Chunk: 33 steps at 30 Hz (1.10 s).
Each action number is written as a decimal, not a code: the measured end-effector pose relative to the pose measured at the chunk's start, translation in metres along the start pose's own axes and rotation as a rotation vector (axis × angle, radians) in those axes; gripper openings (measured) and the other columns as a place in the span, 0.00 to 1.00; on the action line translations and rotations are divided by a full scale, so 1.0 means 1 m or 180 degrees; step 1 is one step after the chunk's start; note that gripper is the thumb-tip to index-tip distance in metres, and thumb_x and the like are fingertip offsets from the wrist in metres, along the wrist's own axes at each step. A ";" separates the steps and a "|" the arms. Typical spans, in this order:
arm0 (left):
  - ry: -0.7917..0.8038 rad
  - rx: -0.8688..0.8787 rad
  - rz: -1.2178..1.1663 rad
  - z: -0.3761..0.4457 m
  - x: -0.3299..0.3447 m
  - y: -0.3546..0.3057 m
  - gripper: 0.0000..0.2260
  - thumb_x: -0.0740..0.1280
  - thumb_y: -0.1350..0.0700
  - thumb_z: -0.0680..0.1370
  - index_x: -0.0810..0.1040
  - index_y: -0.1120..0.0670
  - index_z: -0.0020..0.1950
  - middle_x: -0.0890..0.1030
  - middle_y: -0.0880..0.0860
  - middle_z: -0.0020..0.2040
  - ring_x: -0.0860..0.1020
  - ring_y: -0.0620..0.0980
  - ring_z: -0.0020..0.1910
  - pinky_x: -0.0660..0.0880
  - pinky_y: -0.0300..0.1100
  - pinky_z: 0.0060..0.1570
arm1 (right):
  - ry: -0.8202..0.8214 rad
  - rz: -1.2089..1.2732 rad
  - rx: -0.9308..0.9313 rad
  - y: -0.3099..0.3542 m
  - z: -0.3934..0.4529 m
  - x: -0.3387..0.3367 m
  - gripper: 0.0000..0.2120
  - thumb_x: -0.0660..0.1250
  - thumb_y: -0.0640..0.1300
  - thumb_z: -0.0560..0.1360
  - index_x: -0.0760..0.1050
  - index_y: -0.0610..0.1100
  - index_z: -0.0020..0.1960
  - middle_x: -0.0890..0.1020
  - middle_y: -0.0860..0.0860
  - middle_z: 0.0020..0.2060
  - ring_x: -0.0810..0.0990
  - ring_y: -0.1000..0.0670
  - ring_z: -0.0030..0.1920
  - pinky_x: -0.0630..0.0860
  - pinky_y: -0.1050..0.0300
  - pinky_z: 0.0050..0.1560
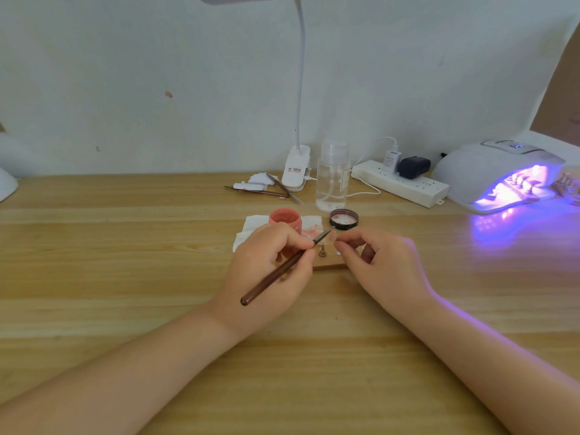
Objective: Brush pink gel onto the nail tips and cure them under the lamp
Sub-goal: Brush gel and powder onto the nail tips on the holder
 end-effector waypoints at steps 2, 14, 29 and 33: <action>0.0093 -0.0012 0.0025 0.001 0.002 0.000 0.04 0.66 0.54 0.73 0.79 0.53 0.44 0.79 0.43 0.40 0.76 0.42 0.41 0.72 0.33 0.42 | 0.0005 -0.0016 -0.0021 0.001 0.000 0.000 0.05 0.71 0.42 0.72 0.83 0.49 0.47 0.75 0.68 0.27 0.74 0.59 0.32 0.69 0.70 0.34; -0.0054 -0.0184 -0.0225 -0.002 -0.001 0.000 0.02 0.68 0.59 0.73 0.76 0.54 0.41 0.78 0.47 0.37 0.76 0.41 0.36 0.70 0.27 0.38 | -0.0071 -0.0034 -0.0060 0.001 0.000 0.000 0.04 0.72 0.42 0.72 0.83 0.49 0.46 0.73 0.74 0.29 0.73 0.61 0.30 0.68 0.71 0.35; 0.0006 -0.0434 -0.0643 -0.002 -0.002 0.001 0.05 0.67 0.63 0.73 0.75 0.54 0.40 0.79 0.49 0.37 0.76 0.36 0.35 0.69 0.25 0.39 | -0.0061 0.0076 -0.0138 0.001 0.000 0.000 0.05 0.71 0.42 0.73 0.83 0.47 0.48 0.74 0.74 0.30 0.73 0.59 0.30 0.68 0.72 0.33; 0.0006 -0.0307 -0.0481 0.000 0.001 -0.001 0.14 0.70 0.68 0.73 0.76 0.47 0.45 0.81 0.34 0.45 0.78 0.32 0.47 0.71 0.24 0.45 | -0.0077 0.0100 -0.0171 0.002 0.000 0.000 0.06 0.71 0.42 0.73 0.83 0.48 0.48 0.75 0.73 0.29 0.73 0.59 0.29 0.68 0.72 0.33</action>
Point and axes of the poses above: each hand's wrist, its own z-axis towards the middle knuckle, its own x-axis out of the palm, y = z × x, the point moved 6 cm from there along z, towards the middle knuckle
